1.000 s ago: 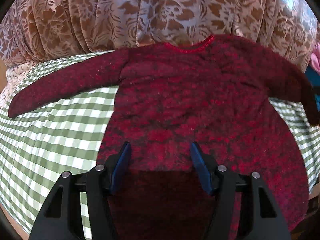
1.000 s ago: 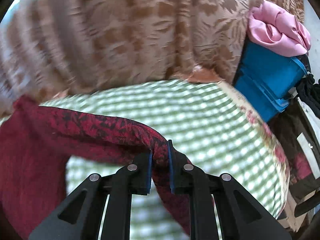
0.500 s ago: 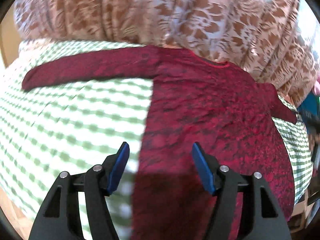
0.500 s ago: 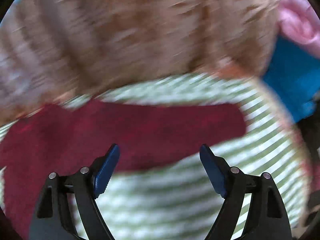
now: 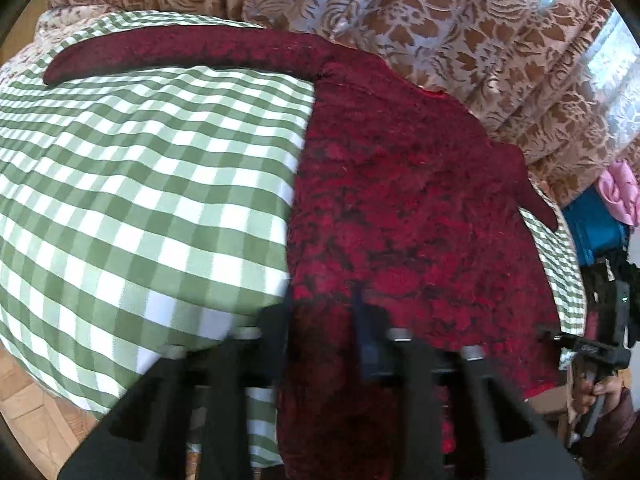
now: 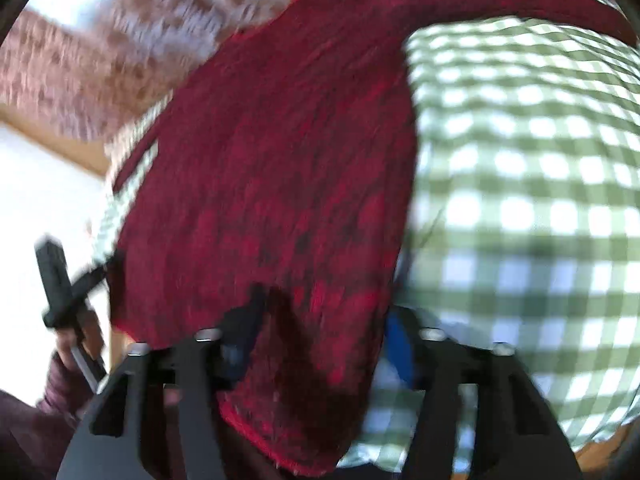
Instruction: Fold small clothes
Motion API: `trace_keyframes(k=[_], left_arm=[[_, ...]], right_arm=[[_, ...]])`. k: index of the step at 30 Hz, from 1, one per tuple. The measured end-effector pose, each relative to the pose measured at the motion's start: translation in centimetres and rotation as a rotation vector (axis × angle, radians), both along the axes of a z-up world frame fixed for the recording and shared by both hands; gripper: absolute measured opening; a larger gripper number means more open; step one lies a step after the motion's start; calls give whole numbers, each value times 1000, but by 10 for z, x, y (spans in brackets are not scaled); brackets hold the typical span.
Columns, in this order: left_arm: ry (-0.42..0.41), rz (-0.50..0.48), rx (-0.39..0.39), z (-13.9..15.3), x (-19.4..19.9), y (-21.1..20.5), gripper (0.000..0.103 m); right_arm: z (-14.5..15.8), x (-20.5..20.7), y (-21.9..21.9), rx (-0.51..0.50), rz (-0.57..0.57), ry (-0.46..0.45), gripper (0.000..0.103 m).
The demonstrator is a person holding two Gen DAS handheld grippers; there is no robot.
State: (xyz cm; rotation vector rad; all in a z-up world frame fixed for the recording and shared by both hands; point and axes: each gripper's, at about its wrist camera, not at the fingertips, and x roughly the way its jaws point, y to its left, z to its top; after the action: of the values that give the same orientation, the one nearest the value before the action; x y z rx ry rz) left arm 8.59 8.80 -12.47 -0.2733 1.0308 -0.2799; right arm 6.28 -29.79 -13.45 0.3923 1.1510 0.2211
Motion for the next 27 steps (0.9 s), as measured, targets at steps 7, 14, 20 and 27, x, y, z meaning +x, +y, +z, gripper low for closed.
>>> trace_keyframes(k=[7, 14, 20, 27], left_arm=[[-3, -18, 70, 7, -15, 5, 19], [-89, 42, 96, 35, -12, 6, 52], [-145, -13, 106, 55, 24, -36, 52], [-118, -124, 139, 45, 57, -107, 53]], right_arm=[[29, -18, 16, -60, 83, -78, 17], [30, -13, -32, 50, -32, -91, 53], [38, 16, -139, 137, -404, -201, 54], [12, 77, -264, 237, -821, -235, 53]])
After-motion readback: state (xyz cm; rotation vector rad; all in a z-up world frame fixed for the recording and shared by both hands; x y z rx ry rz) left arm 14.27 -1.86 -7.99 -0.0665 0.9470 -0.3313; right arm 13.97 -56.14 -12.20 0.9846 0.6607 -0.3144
